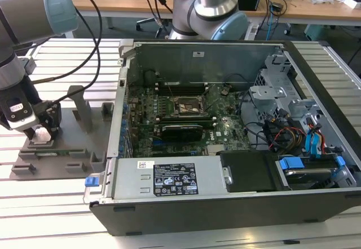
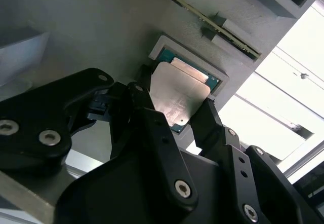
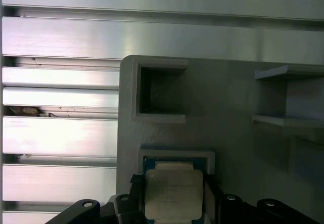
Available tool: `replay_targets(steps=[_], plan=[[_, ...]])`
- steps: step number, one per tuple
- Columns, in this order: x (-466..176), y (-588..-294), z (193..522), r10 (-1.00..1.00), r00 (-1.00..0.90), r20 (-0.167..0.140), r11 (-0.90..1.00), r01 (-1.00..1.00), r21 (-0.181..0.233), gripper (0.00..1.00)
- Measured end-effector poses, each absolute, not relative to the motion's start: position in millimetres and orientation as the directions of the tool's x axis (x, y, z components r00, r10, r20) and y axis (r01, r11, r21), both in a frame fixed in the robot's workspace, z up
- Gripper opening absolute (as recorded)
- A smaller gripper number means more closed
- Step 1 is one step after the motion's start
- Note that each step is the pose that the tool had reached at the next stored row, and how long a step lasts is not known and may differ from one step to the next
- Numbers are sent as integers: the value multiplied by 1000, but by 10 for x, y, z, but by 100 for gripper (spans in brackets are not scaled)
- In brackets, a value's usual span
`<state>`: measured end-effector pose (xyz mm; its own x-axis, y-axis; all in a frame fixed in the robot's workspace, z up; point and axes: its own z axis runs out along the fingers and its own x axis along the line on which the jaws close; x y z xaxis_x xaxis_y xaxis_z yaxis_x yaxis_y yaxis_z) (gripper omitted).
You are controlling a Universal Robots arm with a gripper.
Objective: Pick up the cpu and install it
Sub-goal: 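Pick up the cpu and move it towards the insertion slot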
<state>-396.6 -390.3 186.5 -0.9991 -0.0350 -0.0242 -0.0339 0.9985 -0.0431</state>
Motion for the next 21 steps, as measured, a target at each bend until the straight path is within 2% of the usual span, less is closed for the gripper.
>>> replay_targets(steps=[21], plan=[[-3966, -3877, 2208, -35, -999, -24, 998, -34, -43, 55]])
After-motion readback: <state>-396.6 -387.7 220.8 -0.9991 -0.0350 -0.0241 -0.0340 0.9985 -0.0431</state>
